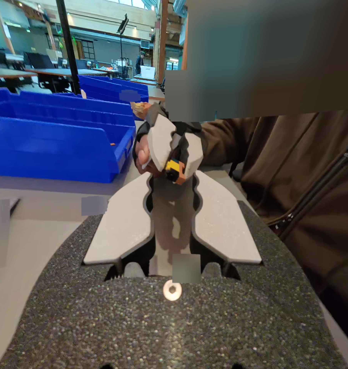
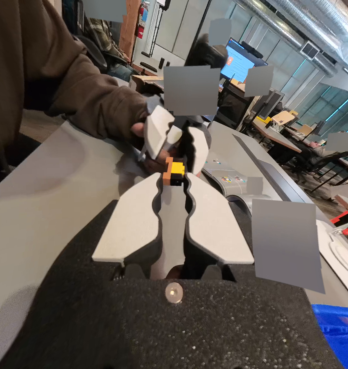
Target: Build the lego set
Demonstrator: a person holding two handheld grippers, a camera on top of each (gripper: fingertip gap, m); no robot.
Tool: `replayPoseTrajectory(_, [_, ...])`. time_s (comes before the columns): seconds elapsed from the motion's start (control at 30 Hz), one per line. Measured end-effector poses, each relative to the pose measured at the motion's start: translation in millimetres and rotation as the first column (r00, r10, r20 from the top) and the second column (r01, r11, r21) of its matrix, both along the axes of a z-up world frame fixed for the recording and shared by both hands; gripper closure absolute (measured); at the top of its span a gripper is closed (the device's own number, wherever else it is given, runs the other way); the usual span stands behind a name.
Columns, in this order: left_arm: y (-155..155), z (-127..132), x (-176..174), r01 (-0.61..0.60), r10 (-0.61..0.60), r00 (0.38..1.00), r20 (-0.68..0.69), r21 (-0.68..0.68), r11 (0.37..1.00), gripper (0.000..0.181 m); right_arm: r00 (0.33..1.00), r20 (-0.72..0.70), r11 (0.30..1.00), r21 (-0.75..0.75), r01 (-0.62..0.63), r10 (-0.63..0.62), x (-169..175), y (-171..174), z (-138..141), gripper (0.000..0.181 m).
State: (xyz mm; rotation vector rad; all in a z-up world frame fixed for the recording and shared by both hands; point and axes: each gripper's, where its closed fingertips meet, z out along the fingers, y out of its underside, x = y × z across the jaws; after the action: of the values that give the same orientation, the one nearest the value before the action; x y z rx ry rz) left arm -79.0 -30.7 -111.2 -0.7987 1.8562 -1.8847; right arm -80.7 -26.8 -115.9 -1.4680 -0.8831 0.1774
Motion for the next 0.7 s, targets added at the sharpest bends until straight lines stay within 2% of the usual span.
replayPoseTrajectory(0.13, [-4,-4,0,0.029,-0.034,0.996,-0.088,-0.057,0.998,0.145,0.995,0.099,1.0,0.029,-0.003,0.0,-5,0,-9,0.162])
replayPoseTrajectory(0.27, [-11,-15,-1,0.058,-0.06,0.986,-0.155,-0.017,0.998,0.151,0.986,0.165,0.999,0.05,-0.008,-0.001,-8,-1,-16,0.162])
replayPoseTrajectory(0.33, [-11,-19,0,0.041,-0.038,0.985,-0.166,0.016,0.999,0.158,0.985,0.171,0.999,0.046,-0.019,0.011,-10,-1,-19,0.162])
replayPoseTrajectory(0.47, [-8,-24,0,0.044,-0.033,0.983,-0.178,0.057,0.997,0.16,0.984,0.18,0.999,0.039,-0.013,0.005,-11,0,-23,0.162])
replayPoseTrajectory(0.53, [-5,-26,3,0.021,-0.007,0.985,-0.174,0.08,0.997,0.173,0.986,0.166,0.999,0.039,-0.017,0.01,-13,0,-23,0.162])
replayPoseTrajectory(0.7, [-3,-25,3,0.019,-0.008,0.984,-0.178,0.06,0.998,0.173,0.99,0.139,0.999,0.046,-0.005,-0.001,-13,2,-22,0.162])
